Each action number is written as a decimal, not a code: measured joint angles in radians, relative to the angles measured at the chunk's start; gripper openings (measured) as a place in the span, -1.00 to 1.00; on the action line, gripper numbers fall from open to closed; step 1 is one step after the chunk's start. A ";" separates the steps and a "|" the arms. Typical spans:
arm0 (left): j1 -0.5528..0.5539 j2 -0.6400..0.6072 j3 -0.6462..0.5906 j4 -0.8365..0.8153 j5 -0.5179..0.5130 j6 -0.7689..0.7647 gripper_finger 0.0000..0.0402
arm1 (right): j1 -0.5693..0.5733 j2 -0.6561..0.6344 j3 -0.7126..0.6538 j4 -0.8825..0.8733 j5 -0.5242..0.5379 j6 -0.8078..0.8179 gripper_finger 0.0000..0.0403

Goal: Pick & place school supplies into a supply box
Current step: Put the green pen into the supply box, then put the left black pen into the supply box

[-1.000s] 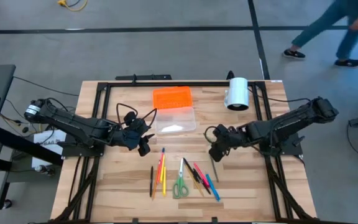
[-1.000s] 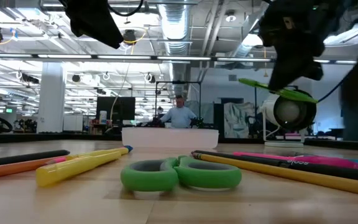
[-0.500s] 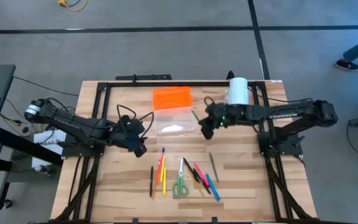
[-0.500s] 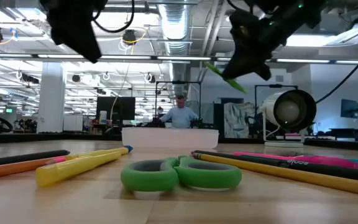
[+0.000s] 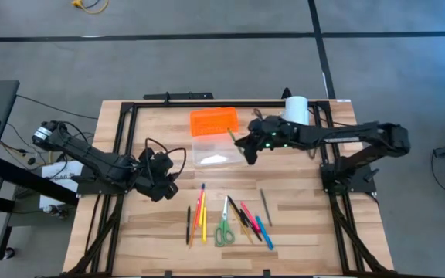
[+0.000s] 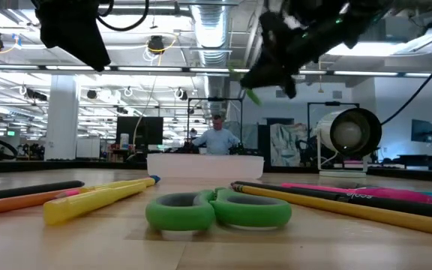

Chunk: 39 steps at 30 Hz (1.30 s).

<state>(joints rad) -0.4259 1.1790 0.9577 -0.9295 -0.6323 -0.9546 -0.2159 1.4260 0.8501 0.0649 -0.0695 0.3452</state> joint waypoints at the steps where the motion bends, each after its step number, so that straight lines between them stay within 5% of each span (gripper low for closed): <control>1: -0.003 0.000 0.000 0.000 -0.001 -0.001 -0.23 | -0.002 0.028 0.009 -0.007 0.000 -0.004 -0.97; 18: -0.045 0.000 0.000 0.000 -0.013 -0.069 -0.23 | -0.031 0.422 0.406 -0.350 -0.010 -0.294 -0.94; 39: -0.072 0.000 0.000 0.002 -0.029 -0.112 -0.23 | -0.050 0.382 0.437 -0.457 -0.030 -0.231 -0.43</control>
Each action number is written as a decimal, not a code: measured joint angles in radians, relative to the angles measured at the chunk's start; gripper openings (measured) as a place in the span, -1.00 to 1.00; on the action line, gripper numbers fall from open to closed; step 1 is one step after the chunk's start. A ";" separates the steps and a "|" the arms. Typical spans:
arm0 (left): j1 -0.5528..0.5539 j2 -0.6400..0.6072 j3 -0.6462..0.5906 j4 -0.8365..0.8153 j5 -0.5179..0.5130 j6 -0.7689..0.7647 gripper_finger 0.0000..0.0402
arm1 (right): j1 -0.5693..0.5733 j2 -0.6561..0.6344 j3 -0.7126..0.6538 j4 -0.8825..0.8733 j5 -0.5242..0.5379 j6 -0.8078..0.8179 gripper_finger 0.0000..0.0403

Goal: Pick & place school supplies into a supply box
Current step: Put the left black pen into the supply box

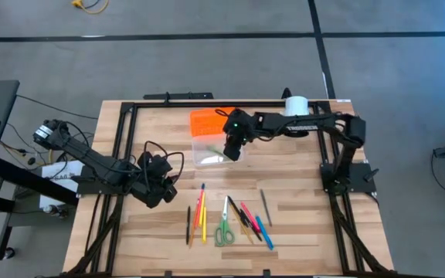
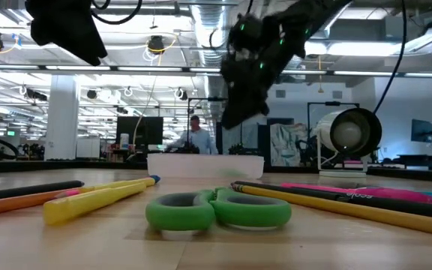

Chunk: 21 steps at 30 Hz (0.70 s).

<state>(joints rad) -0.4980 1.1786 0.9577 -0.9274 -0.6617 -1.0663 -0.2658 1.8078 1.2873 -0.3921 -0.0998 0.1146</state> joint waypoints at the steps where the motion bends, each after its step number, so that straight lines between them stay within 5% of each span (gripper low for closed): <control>1: 0.000 0.000 0.000 0.003 0.019 -0.004 -0.23 | 0.011 -0.020 0.000 -0.002 0.000 0.000 -0.43; 9: -0.031 0.121 0.000 0.052 0.213 -0.122 -0.23 | 0.115 -0.210 0.001 -0.160 0.047 0.017 -0.43; 17: -0.093 0.368 0.000 0.390 0.368 -0.211 -0.23 | 0.250 -0.373 0.000 -0.357 0.276 0.018 -0.43; 21: -0.104 0.447 0.000 0.526 0.362 -0.289 -0.23 | 0.306 -0.441 0.000 -0.398 0.351 0.017 -0.43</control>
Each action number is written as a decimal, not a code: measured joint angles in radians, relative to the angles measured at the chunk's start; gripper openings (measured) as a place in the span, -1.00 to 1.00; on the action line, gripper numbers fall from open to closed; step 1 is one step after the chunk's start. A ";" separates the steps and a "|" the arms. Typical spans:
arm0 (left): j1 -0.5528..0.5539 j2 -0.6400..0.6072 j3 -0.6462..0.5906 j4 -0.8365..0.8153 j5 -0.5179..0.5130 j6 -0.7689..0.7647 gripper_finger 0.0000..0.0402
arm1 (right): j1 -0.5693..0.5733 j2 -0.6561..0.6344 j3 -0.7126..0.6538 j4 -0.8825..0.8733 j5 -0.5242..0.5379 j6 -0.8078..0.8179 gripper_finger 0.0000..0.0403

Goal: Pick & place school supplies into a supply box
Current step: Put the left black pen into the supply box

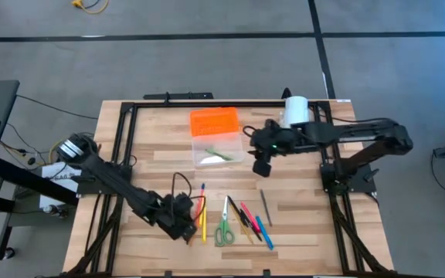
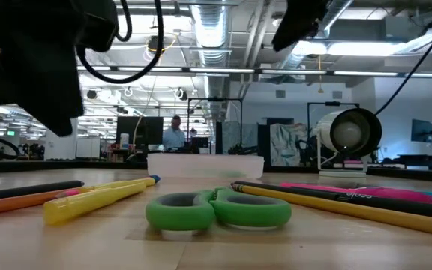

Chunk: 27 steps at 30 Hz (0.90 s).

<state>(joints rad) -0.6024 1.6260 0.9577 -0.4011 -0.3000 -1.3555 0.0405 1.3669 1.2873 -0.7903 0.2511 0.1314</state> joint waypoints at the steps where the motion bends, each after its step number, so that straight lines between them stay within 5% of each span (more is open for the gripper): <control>1: -0.001 0.010 0.000 0.017 -0.009 -0.028 -0.23 | 0.009 -0.016 0.000 -0.006 0.010 0.000 -0.43; 7: -0.005 0.006 0.001 -0.041 -0.063 -0.207 -0.23 | 0.036 -0.100 0.000 -0.074 0.014 -0.005 -0.43; 14: 0.013 0.004 0.001 -0.167 0.083 -0.434 -0.23 | 0.038 -0.168 0.000 -0.168 0.015 0.009 -0.43; 27: 0.047 0.034 0.001 -0.108 0.083 -0.450 -0.23 | 0.037 -0.210 0.000 -0.186 0.040 -0.001 -0.43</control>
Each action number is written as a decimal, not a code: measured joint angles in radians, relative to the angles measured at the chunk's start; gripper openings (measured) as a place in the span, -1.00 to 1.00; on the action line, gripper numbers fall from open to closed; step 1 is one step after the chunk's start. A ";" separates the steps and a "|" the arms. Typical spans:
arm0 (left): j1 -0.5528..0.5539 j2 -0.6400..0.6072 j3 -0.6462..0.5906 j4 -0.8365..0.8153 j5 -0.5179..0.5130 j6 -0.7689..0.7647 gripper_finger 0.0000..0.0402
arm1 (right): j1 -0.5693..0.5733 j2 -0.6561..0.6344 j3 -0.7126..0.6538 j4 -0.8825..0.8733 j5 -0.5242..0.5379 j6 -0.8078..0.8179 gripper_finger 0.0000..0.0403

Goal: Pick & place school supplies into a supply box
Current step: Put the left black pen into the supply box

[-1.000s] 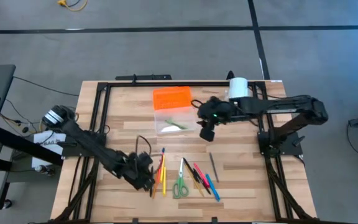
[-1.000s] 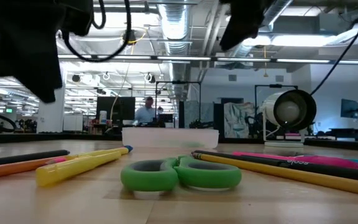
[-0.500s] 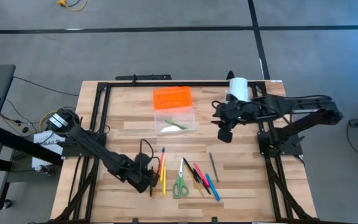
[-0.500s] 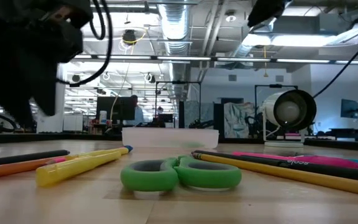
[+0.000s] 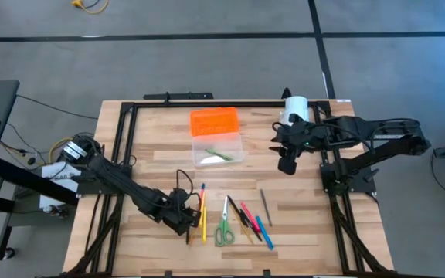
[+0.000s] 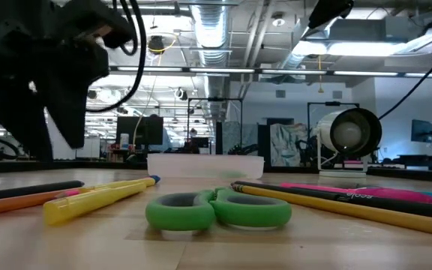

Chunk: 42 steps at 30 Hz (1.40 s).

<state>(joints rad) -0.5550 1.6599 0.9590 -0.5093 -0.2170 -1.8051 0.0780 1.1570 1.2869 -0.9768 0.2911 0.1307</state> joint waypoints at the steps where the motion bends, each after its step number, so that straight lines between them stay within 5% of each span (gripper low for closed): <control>1: 0.000 0.001 -0.001 -0.013 0.005 0.007 -0.23 | 0.000 -0.001 0.000 -0.002 0.001 0.000 -0.43; 21: -0.002 0.110 0.061 -0.060 0.150 0.130 -0.23 | -0.002 0.009 0.000 -0.002 0.019 0.000 -0.43; 42: -0.002 0.110 0.055 -0.013 0.132 0.208 -0.23 | -0.002 0.009 0.000 -0.014 0.018 0.037 -0.43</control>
<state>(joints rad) -0.5571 1.7699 1.0138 -0.5226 -0.0849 -1.5969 0.0761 1.1664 1.2869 -0.9909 0.3092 0.1677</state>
